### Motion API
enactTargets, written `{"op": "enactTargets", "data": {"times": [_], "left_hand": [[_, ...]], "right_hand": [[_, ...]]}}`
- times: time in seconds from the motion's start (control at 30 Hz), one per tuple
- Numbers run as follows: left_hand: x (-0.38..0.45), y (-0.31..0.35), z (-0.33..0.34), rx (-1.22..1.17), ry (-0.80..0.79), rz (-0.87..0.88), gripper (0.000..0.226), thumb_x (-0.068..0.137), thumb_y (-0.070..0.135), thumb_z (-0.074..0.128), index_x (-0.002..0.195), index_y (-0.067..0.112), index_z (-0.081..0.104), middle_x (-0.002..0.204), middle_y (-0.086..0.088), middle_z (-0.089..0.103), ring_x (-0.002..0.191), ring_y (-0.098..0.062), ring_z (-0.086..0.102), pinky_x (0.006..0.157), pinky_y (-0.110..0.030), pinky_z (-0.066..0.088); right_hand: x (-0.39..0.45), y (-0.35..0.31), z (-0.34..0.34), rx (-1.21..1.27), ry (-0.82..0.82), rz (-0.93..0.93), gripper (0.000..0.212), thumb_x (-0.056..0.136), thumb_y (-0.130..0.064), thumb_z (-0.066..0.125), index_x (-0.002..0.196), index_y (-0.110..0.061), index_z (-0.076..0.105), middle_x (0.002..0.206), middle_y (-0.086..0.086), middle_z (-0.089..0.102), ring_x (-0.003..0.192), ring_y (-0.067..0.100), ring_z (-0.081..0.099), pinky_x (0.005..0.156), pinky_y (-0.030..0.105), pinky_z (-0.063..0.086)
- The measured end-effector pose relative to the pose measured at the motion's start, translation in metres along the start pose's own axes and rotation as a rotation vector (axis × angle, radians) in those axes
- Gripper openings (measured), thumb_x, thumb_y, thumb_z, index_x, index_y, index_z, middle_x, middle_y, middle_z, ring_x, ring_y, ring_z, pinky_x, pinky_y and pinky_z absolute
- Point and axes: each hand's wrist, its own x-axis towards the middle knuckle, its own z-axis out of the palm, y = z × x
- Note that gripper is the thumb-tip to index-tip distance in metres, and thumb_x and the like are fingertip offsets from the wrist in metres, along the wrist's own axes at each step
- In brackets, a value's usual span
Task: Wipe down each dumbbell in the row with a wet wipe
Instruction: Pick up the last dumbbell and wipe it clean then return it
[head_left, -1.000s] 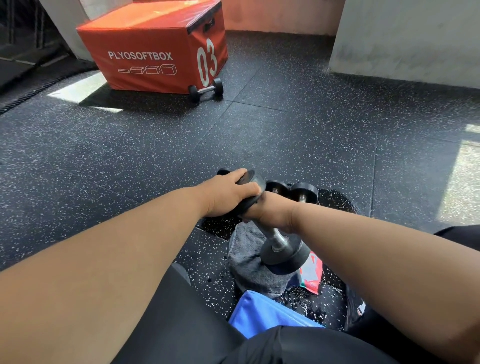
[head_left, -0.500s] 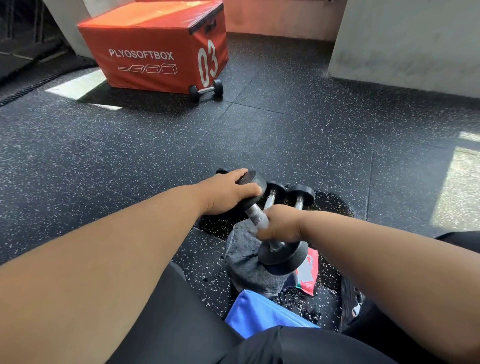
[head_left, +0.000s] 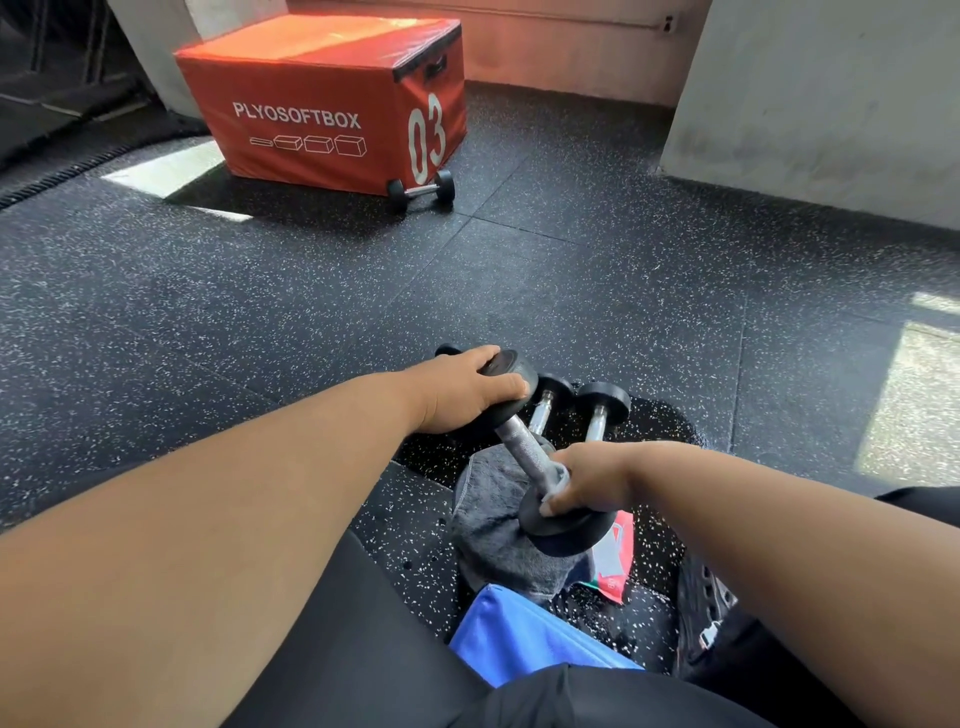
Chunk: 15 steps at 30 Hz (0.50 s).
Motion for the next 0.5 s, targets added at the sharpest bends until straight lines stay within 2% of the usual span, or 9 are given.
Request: {"op": "enactTargets", "data": {"times": [0.07,0.1,0.17,0.2,0.23,0.3,0.4,0.43,0.5], "left_hand": [[0.001,-0.002,0.000,0.020,0.007,0.003,0.117,0.064,0.095,0.049,0.167,0.047,0.024,0.166,-0.004,0.045,0.142,-0.030,0.051,0.121,-0.051,0.039],[0.001,-0.002,-0.001,0.030,0.007,0.004,0.117,0.064,0.096,0.048,0.167,0.047,0.023,0.167,-0.004,0.044,0.143,-0.031,0.050,0.121,-0.051,0.038],[0.002,0.000,-0.002,0.031,0.005,0.005,0.118,0.063,0.095,0.048,0.168,0.046,0.023,0.168,-0.004,0.042,0.146,-0.031,0.048,0.122,-0.050,0.036],[0.002,0.001,-0.002,0.023,0.005,0.003,0.118,0.064,0.094,0.049,0.168,0.046,0.023,0.168,-0.005,0.042,0.146,-0.031,0.047,0.122,-0.049,0.035],[0.002,0.001,-0.003,0.014,0.005,0.001,0.116,0.066,0.092,0.051,0.168,0.045,0.023,0.168,-0.005,0.042,0.146,-0.030,0.047,0.122,-0.048,0.035],[0.001,0.002,-0.004,0.005,-0.002,0.000,0.112,0.071,0.088,0.052,0.169,0.043,0.023,0.168,-0.006,0.042,0.146,-0.031,0.047,0.121,-0.048,0.035],[0.000,0.003,-0.004,-0.002,-0.003,-0.008,0.112,0.070,0.088,0.052,0.169,0.043,0.023,0.167,-0.006,0.043,0.143,-0.031,0.048,0.121,-0.049,0.037],[0.000,0.002,-0.004,-0.005,-0.001,-0.009,0.115,0.067,0.090,0.052,0.169,0.043,0.024,0.166,-0.006,0.044,0.142,-0.031,0.049,0.121,-0.049,0.037],[0.000,0.003,-0.004,-0.012,-0.002,-0.008,0.121,0.061,0.092,0.051,0.168,0.042,0.025,0.166,-0.006,0.045,0.142,-0.030,0.050,0.121,-0.049,0.038]], "right_hand": [[-0.006,0.003,-0.002,0.055,-0.021,-0.008,0.033,0.081,-0.053,0.080,0.103,-0.031,0.069,0.118,-0.001,0.074,0.115,0.026,0.067,0.107,0.045,0.052],[-0.010,0.003,-0.003,0.051,-0.029,0.005,0.042,0.081,-0.057,0.080,0.113,-0.032,0.070,0.134,0.000,0.067,0.125,0.028,0.062,0.111,0.047,0.049],[-0.018,0.001,-0.007,0.052,-0.038,0.016,0.063,0.079,-0.063,0.076,0.137,-0.047,0.061,0.161,0.002,0.037,0.150,0.030,0.037,0.123,0.050,0.034],[-0.021,-0.001,-0.008,0.096,-0.043,-0.002,0.064,0.074,-0.064,0.074,0.135,-0.058,0.057,0.166,0.003,0.028,0.156,0.030,0.024,0.125,0.053,0.028],[-0.023,-0.003,-0.009,0.149,-0.051,-0.027,0.054,0.069,-0.065,0.071,0.122,-0.065,0.059,0.167,0.004,0.027,0.159,0.029,0.018,0.126,0.054,0.025],[-0.023,-0.002,-0.009,0.157,-0.028,-0.049,0.042,0.069,-0.062,0.067,0.111,-0.056,0.065,0.157,0.002,0.039,0.154,0.026,0.027,0.123,0.048,0.029],[-0.018,-0.002,-0.006,0.054,0.073,0.017,0.042,0.100,-0.037,0.058,0.139,-0.022,0.061,0.151,0.012,0.045,0.142,0.031,0.041,0.115,0.036,0.035],[-0.017,-0.002,-0.005,0.037,0.094,0.033,0.041,0.105,-0.031,0.053,0.141,-0.012,0.060,0.150,0.016,0.046,0.139,0.032,0.042,0.111,0.035,0.036],[-0.020,-0.003,-0.005,0.017,0.133,0.025,0.036,0.107,-0.028,0.050,0.133,-0.007,0.063,0.140,0.015,0.053,0.130,0.030,0.049,0.100,0.033,0.039]]}}
